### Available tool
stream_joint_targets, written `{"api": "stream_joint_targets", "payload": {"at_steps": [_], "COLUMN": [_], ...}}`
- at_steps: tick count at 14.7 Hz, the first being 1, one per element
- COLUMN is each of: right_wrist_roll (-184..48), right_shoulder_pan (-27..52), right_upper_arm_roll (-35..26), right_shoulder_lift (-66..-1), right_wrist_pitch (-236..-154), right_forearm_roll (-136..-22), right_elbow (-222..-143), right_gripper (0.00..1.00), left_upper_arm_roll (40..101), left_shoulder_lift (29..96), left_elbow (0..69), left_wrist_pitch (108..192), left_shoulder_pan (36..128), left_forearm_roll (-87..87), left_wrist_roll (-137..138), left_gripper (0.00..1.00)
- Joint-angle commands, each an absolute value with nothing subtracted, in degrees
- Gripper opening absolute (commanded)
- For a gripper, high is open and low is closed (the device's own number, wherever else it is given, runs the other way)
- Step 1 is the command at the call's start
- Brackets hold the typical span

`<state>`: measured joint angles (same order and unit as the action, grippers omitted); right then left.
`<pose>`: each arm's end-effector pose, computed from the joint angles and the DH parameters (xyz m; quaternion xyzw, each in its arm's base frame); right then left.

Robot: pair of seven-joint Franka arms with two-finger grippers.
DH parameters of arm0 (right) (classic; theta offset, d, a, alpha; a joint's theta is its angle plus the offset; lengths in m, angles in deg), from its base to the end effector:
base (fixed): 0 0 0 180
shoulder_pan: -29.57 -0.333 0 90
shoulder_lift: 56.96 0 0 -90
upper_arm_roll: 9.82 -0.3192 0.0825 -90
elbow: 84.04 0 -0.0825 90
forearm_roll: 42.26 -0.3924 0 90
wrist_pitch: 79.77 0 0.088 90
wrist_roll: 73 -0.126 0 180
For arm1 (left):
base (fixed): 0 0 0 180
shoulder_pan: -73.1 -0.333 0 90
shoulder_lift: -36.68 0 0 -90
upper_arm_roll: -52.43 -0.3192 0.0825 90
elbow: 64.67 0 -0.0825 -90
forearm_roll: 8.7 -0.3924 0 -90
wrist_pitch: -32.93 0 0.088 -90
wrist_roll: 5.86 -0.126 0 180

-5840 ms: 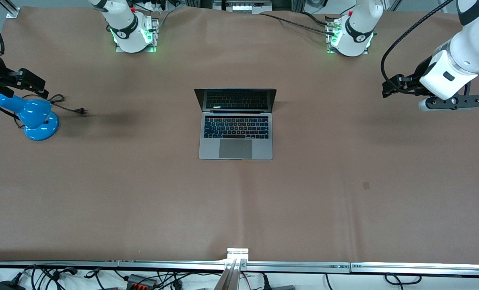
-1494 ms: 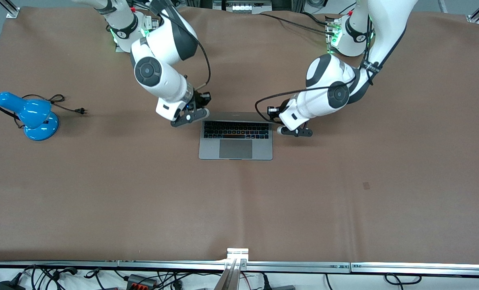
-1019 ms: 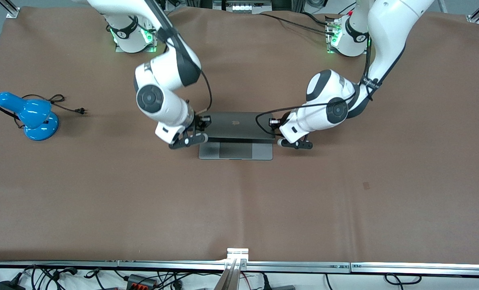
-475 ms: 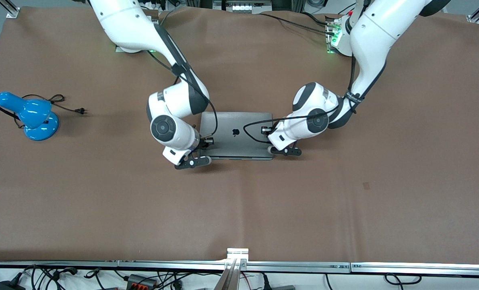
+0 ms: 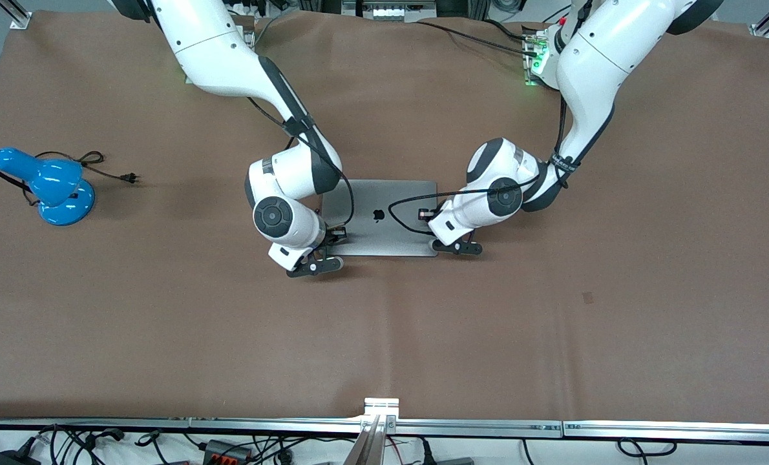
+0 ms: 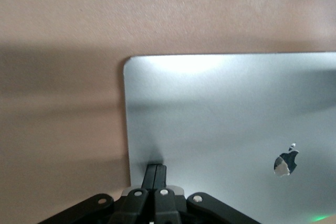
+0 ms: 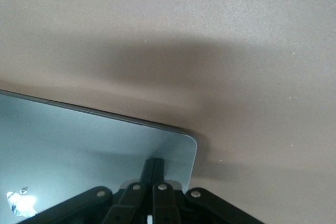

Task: Close laptop with both arms from behind

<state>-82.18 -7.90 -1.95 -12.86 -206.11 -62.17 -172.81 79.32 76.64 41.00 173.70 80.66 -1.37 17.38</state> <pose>0.5952 0.3703 0.1677 -0.9915 -0.0838 0.0756 0.0640 0.5399 -0.3591 0.1584 0.9823 -0.0002 -0.1010 0.1574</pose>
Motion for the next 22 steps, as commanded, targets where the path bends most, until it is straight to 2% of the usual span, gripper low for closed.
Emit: {"api": "stream_joint_targets", "payload": {"at_steps": [1, 3, 5, 9, 11, 12, 13, 14, 15, 16, 17, 18, 19, 21, 22], "right_wrist_roll": [-83.63, -83.55, -83.28, -83.11, -82.23, -81.97, -81.53, -80.57, -79.69, -79.07, -78.37, -78.45, -78.27, -78.62, -78.54], "right_shoulder_pan": [-8.40, -8.40, -8.84, -8.75, -8.40, -8.14, -7.96, -7.79, -7.79, -7.79, -7.79, -7.79, -7.96, -7.96, -7.70], "right_upper_arm_roll": [-1.91, -1.82, 0.19, 4.41, 6.96, 8.10, 8.72, 9.68, 10.56, 12.05, 13.46, 14.95, 16.36, 18.48, 19.27], "right_shoulder_lift": [-11.43, -11.87, -13.35, -21.95, -25.65, -27.49, -29.08, -30.23, -31.28, -32.25, -33.22, -33.57, -33.75, -35.94, -36.56], "right_wrist_pitch": [-206.15, -206.07, -205.28, -198.88, -194.40, -191.85, -189.65, -187.72, -185.96, -184.02, -181.92, -180.42, -179.88, -178.82, -178.82], "right_forearm_roll": [-61.77, -61.60, -61.07, -60.10, -58.88, -57.39, -56.33, -55.63, -55.53, -55.44, -55.53, -55.70, -55.62, -55.80, -55.62], "right_elbow": [-171.31, -171.23, -169.92, -169.82, -169.56, -169.47, -169.47, -169.47, -169.38, -169.38, -169.38, -169.29, -169.29, -169.29, -169.29], "right_gripper": [0.00, 0.00, 0.00, 0.00, 0.00, 0.00, 0.00, 0.00, 0.00, 0.02, 0.09, 0.56, 1.00, 1.00, 1.00], "left_upper_arm_roll": [78.62, 78.62, 78.62, 78.71, 77.58, 74.78, 70.93, 69.15, 67.39, 65.20, 63.96, 63.33, 62.20, 59.82, 59.46], "left_shoulder_lift": [73.78, 71.32, 67.38, 60.25, 55.08, 52.00, 49.19, 47.24, 46.18, 44.95, 43.37, 41.88, 41.08, 41.42, 40.29], "left_elbow": [38.44, 34.49, 33.68, 33.51, 33.68, 33.42, 32.98, 32.28, 31.23, 29.83, 28.94, 28.59, 28.41, 25.44, 26.46], "left_wrist_pitch": [166.56, 156.55, 150.81, 140.71, 135.17, 131.66, 128.06, 127.41, 127.32, 127.23, 126.80, 126.27, 126.35, 125.92, 124.09], "left_shoulder_pan": [79.96, 78.12, 76.71, 69.52, 64.95, 64.40, 64.66, 64.58, 64.23, 64.31, 64.31, 64.22, 64.22, 64.40, 64.49], "left_forearm_roll": [-3.33, -3.42, -3.42, -3.51, -3.42, -3.42, -4.73, -8.05, -9.04, -9.13, -9.40, -9.40, -9.49, -9.57, -9.49], "left_wrist_roll": [18.75, 18.31, 17.96, 11.15, 3.58, 0.33, -4.84, -11.76, -17.92, -21.29, -21.50, -21.33, -21.59, -21.15, -19.50], "left_gripper": [0.00, 0.00, 0.00, 0.00, 0.05, 0.11, 0.23, 0.69, 0.99, 1.00, 1.00, 1.00, 1.00, 1.00, 1.00]}}
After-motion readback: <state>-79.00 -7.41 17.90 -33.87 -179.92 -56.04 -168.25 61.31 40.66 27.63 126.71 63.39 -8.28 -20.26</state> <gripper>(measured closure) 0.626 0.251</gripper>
